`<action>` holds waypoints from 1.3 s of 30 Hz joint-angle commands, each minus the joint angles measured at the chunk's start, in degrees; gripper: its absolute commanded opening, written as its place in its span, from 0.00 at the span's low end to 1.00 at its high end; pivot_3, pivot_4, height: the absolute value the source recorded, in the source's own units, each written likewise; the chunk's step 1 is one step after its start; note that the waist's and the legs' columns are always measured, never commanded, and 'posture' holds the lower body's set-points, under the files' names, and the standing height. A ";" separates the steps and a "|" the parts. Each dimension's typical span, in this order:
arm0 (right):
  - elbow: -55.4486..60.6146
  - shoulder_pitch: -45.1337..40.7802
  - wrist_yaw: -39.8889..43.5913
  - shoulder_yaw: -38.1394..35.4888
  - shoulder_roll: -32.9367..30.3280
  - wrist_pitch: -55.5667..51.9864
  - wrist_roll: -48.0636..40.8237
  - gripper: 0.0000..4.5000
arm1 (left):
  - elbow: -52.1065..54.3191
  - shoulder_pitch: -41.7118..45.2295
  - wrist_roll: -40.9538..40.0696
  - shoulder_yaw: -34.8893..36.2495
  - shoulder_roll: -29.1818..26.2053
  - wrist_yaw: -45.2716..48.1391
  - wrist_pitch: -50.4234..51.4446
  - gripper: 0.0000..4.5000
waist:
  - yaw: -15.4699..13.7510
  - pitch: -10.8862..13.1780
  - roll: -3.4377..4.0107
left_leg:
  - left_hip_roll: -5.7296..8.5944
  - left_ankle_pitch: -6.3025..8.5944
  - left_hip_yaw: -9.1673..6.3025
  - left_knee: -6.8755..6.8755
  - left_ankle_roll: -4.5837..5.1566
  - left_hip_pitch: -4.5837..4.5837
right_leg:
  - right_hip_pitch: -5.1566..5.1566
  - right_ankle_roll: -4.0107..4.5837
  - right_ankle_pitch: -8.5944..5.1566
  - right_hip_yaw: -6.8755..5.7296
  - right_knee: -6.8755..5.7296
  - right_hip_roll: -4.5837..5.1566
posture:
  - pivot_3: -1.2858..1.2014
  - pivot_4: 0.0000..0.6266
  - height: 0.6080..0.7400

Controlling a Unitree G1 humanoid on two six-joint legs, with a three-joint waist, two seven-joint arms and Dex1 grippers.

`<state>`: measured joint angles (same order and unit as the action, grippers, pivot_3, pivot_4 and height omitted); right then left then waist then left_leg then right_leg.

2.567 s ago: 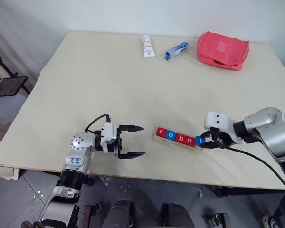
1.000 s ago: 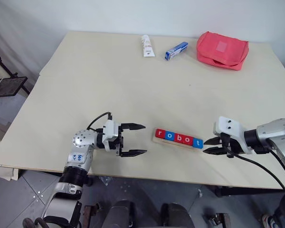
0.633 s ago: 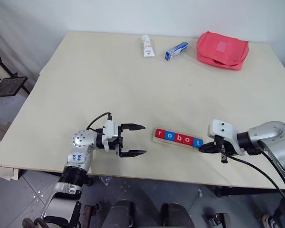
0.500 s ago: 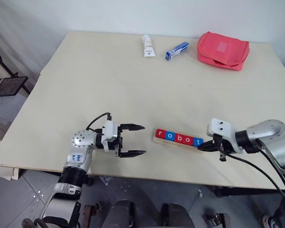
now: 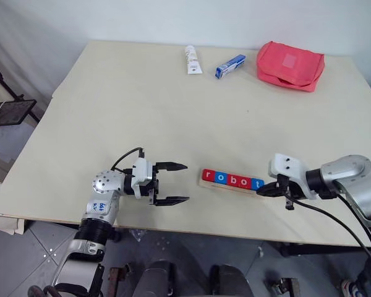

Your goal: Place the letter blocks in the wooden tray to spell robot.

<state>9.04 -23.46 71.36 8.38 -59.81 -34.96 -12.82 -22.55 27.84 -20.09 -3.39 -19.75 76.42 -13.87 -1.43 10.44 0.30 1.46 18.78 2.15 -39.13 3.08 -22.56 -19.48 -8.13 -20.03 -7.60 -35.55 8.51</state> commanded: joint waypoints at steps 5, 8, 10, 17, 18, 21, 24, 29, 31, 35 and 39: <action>3.15 3.65 -1.83 -9.04 -2.85 -1.18 -2.71 0.01 | 0.73 0.42 -0.53 -0.21 0.18 0.50 -0.48 1.00 | 0.05 0.00 0.00 | -0.01 0.00 0.01 0.00 0.00 0.01 | 0.00 0.00 0.00 0.00 0.00 -0.01 | 0.52 0.24 1.00; 3.82 6.48 -1.98 -9.96 -2.86 -0.56 -3.00 0.01 | 0.67 0.50 -0.58 -0.19 0.20 0.58 -0.32 1.00 | 0.00 0.00 0.00 | -0.01 0.00 0.01 0.00 0.00 0.01 | 0.01 0.00 0.00 0.00 0.00 0.00 | 0.52 0.24 1.00; 3.95 7.59 -2.33 -9.84 -2.42 -0.26 -3.03 0.01 | 0.53 0.63 -0.54 -0.19 0.27 0.66 -0.33 1.00 | 0.02 0.00 0.00 | 0.00 0.00 0.01 0.00 0.00 0.00 | 0.02 0.00 0.00 0.00 0.01 0.00 | 0.52 0.24 1.00; 3.13 7.77 -3.29 -7.50 0.30 0.65 -2.96 0.01 | 0.59 0.71 -0.54 -0.24 0.48 0.87 -0.45 1.00 | 0.07 0.00 0.00 | -0.02 0.00 0.02 0.01 0.00 0.01 | 0.01 0.00 0.00 0.00 0.00 -0.01 | 0.52 0.24 1.00; 2.86 7.62 -3.33 -7.15 0.61 0.76 -2.89 0.01 | 0.68 0.65 -0.53 -0.25 0.49 0.87 -0.44 1.00 | 0.08 0.00 0.00 | -0.02 0.00 0.01 0.00 0.00 0.01 | 0.00 0.00 0.00 0.00 0.00 -0.01 | 0.52 0.24 1.00; 2.57 7.42 -2.95 -6.09 1.23 0.78 -3.16 0.01 | 1.36 0.19 -0.59 -0.21 0.35 0.82 -0.24 1.00 | 0.07 0.00 0.00 | -0.01 0.00 0.02 0.00 0.00 0.01 | 0.01 0.00 0.00 0.00 0.01 0.00 | 0.52 0.24 1.00; 3.22 7.53 -2.25 -5.39 1.44 0.43 -3.75 0.01 | 1.99 -0.27 -0.68 -0.13 0.15 0.71 -0.07 1.00 | 0.01 0.00 0.00 | -0.01 0.00 0.01 0.00 0.00 0.01 | 0.01 0.00 0.00 0.00 0.00 0.00 | 0.52 0.24 1.00; 3.16 7.15 -2.06 -3.97 1.95 0.38 -3.80 0.01 | 2.83 -0.96 -0.70 -0.03 -0.10 0.43 0.18 1.00 | 0.06 0.00 0.00 | -0.01 0.00 0.01 0.00 0.00 0.01 | 0.01 0.00 0.00 0.00 0.00 0.00 | 0.52 0.24 1.00; 2.10 6.62 -2.36 -3.28 2.41 0.96 -3.05 0.01 | 3.04 -1.06 -0.69 -0.03 -0.11 0.32 0.31 1.00 | 0.07 0.00 0.00 | -0.01 0.00 0.01 0.00 0.00 0.01 | 0.01 0.00 0.00 0.00 0.00 -0.01 | 0.52 0.24 1.00; -0.03 5.48 -2.83 -2.20 3.21 1.87 -1.90 0.01 | 3.24 -1.11 -0.71 -0.07 -0.11 0.21 0.43 1.00 | 0.08 0.00 0.00 | -0.01 0.00 0.00 0.00 0.00 0.02 | 0.01 0.00 0.00 0.00 0.00 -0.01 | 0.52 0.24 1.00; -1.57 4.64 -3.18 -1.63 3.50 2.54 -1.15 0.01 | 3.10 -0.96 -0.66 -0.06 -0.08 0.20 0.43 1.00 | 0.09 -0.01 -0.01 | -0.01 0.00 0.01 0.00 0.00 0.06 | 0.06 0.00 0.00 0.00 0.00 -0.01 | 0.52 0.24 1.00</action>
<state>8.37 -18.72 69.09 6.44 -56.41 -32.69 -15.14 -21.13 26.97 -20.09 -3.44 -19.60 76.79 -13.22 -1.34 10.44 0.29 1.45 18.77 2.17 -39.13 3.09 -22.50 -19.43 -8.13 -20.03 -7.59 -35.54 8.51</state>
